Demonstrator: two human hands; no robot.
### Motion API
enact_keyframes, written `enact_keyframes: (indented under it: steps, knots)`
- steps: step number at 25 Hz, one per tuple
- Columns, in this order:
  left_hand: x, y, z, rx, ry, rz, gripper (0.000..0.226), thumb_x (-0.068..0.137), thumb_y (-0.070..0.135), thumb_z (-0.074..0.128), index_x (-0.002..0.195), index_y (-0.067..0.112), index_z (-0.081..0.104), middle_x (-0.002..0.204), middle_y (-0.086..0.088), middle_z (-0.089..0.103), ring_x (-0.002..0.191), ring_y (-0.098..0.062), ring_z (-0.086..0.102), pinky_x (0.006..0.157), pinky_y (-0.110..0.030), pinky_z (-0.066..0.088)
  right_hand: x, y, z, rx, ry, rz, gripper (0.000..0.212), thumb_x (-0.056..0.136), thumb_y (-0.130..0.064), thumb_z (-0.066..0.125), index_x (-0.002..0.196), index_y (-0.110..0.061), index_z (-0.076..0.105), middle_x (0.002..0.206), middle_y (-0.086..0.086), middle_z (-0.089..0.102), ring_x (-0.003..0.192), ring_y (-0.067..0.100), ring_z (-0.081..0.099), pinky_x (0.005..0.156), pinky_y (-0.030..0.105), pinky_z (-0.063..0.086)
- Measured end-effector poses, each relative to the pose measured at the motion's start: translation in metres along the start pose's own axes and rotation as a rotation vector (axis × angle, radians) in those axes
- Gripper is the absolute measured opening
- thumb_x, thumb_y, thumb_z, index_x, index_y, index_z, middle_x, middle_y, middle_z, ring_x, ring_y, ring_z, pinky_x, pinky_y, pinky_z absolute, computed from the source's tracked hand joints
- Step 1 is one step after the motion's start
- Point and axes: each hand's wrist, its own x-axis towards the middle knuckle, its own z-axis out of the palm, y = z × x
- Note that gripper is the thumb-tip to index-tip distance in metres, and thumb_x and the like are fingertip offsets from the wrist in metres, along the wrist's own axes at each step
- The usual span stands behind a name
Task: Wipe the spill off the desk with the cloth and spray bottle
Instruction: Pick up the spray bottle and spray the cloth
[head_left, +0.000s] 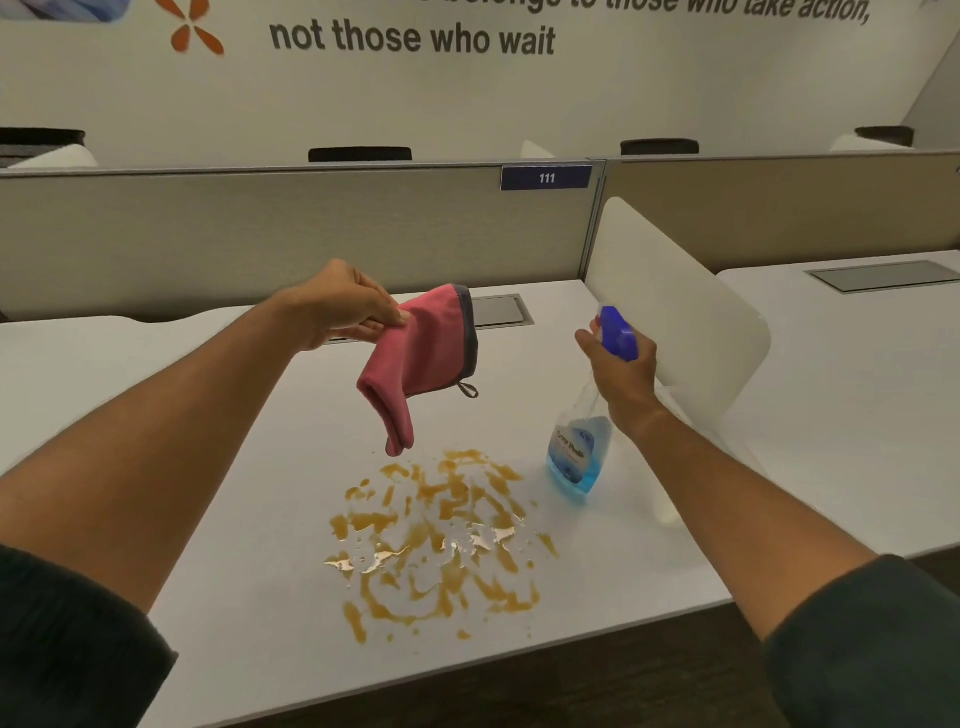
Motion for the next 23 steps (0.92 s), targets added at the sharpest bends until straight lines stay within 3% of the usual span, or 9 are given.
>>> enact_keyframes:
  steps: [4, 10, 12, 15, 18, 21, 23]
  knots:
    - [0.003, -0.003, 0.003, 0.011, 0.007, -0.009, 0.009, 0.072, -0.002, 0.080, 0.073, 0.002, 0.072, 0.057, 0.001, 0.071, 0.052, -0.006, 0.067, 0.050, -0.017, 0.054, 0.023, 0.012, -0.005, -0.057, 0.046, 0.008, 0.050, 0.084, -0.029, 0.076, 0.115, -0.032, 0.037, 0.099, -0.016, 0.048, 0.082, 0.014, 0.057, 0.057, 0.011, 0.050]
    - [0.007, -0.007, 0.006, 0.033, 0.020, -0.038, 0.008, 0.072, -0.001, 0.080, 0.073, 0.003, 0.072, 0.058, -0.001, 0.072, 0.054, -0.008, 0.069, 0.050, -0.017, 0.054, 0.044, 0.023, 0.001, -0.074, 0.044, -0.021, 0.046, 0.085, -0.028, 0.075, 0.115, -0.030, 0.040, 0.093, -0.020, 0.047, 0.081, 0.014, 0.058, 0.064, 0.016, 0.051]
    - [0.008, -0.007, 0.006, 0.039, 0.025, -0.046, 0.008, 0.072, 0.000, 0.080, 0.073, 0.003, 0.073, 0.059, -0.001, 0.072, 0.054, -0.008, 0.069, 0.050, -0.017, 0.054, 0.049, 0.024, 0.003, -0.086, 0.057, -0.030, 0.046, 0.085, -0.029, 0.075, 0.117, -0.029, 0.042, 0.096, -0.014, 0.050, 0.079, 0.014, 0.058, 0.064, 0.017, 0.051]
    - [0.008, -0.006, 0.007, 0.048, 0.025, -0.049, 0.008, 0.072, 0.000, 0.080, 0.074, 0.003, 0.073, 0.059, 0.000, 0.072, 0.055, -0.007, 0.069, 0.051, -0.017, 0.054, 0.055, 0.025, 0.004, -0.135, 0.073, -0.013, 0.057, 0.085, -0.033, 0.074, 0.131, -0.019, 0.044, 0.115, -0.001, 0.051, 0.083, 0.016, 0.058, 0.077, 0.027, 0.056]
    - [0.009, -0.005, 0.007, 0.054, 0.024, -0.050, 0.008, 0.072, 0.001, 0.081, 0.075, 0.003, 0.073, 0.060, 0.000, 0.072, 0.055, -0.008, 0.069, 0.051, -0.017, 0.054, 0.056, 0.026, 0.005, -0.204, 0.049, -0.017, 0.064, 0.084, -0.035, 0.074, 0.137, -0.015, 0.043, 0.127, 0.009, 0.052, 0.103, 0.025, 0.057, 0.088, 0.037, 0.057]
    - [0.009, -0.005, 0.007, 0.061, 0.024, -0.052, 0.009, 0.071, 0.001, 0.081, 0.075, 0.003, 0.074, 0.061, -0.001, 0.073, 0.056, -0.009, 0.070, 0.051, -0.018, 0.054, 0.054, 0.025, 0.006, -0.231, 0.030, -0.028, 0.065, 0.084, -0.037, 0.074, 0.137, -0.013, 0.044, 0.128, 0.013, 0.052, 0.110, 0.030, 0.057, 0.090, 0.040, 0.056]
    - [0.008, -0.005, 0.007, 0.061, 0.026, -0.053, 0.009, 0.071, 0.001, 0.081, 0.074, 0.003, 0.074, 0.061, -0.002, 0.073, 0.056, -0.009, 0.070, 0.051, -0.018, 0.054, 0.051, 0.024, 0.005, -0.245, 0.041, -0.051, 0.062, 0.084, -0.038, 0.074, 0.133, -0.013, 0.046, 0.120, 0.012, 0.055, 0.101, 0.028, 0.058, 0.089, 0.039, 0.057]
